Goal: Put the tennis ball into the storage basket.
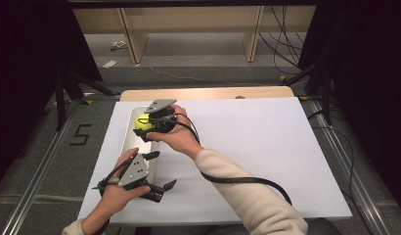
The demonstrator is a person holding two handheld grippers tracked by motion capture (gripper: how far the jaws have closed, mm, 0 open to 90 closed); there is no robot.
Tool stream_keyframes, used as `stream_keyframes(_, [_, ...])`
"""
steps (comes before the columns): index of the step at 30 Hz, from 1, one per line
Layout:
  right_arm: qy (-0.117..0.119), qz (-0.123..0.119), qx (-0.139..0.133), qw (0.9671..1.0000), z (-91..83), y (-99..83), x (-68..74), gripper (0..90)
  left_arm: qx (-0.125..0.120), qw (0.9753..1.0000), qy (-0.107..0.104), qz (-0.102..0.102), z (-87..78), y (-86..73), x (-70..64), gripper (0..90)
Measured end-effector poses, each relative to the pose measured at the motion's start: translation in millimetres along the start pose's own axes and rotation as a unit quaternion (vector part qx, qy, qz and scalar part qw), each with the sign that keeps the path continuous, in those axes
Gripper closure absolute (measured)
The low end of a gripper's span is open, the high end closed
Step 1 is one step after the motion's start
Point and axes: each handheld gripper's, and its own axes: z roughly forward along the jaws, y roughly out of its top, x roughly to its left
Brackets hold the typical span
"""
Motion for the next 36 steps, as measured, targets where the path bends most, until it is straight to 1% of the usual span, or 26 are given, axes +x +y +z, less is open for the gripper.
stream_keyframes(7, [0.006, -0.005, 0.002, 1.0, 3.8, 1.2, 0.4, 26.1, -0.001, 1.0, 0.0, -0.001, -0.2, 0.1, -0.1, 0.1])
stream_keyframes(14, [0.006, -0.004, 0.004, 1.0, 6.2, 2.5, -0.5, 26.1, -0.001, 1.0, 0.0, -0.002, 0.0, -0.2, 0.1, 0.2])
stream_keyframes(18, [0.005, 0.0, 0.005, 1.0, 7.5, 4.2, -1.5, 26.1, 0.0, 1.0, -0.001, -0.001, 0.1, -0.1, -0.1, 0.2])
stream_keyframes(24, [0.006, -0.002, 0.005, 1.0, 8.5, 5.4, -2.1, 26.1, 0.0, 1.0, 0.0, 0.0, 0.0, -0.2, 0.1, 0.3])
stream_keyframes(26, [0.005, 0.002, 0.005, 1.0, 9.4, 4.6, -2.0, 26.1, 0.0, 1.0, 0.0, 0.0, -0.1, 0.0, 0.0, 0.3])
stream_keyframes(36, [0.009, -0.002, 0.01, 0.9999, 12.8, 5.6, -1.7, 26.1, 0.0, 1.0, -0.001, 0.0, 0.1, -0.1, -0.3, 0.3])
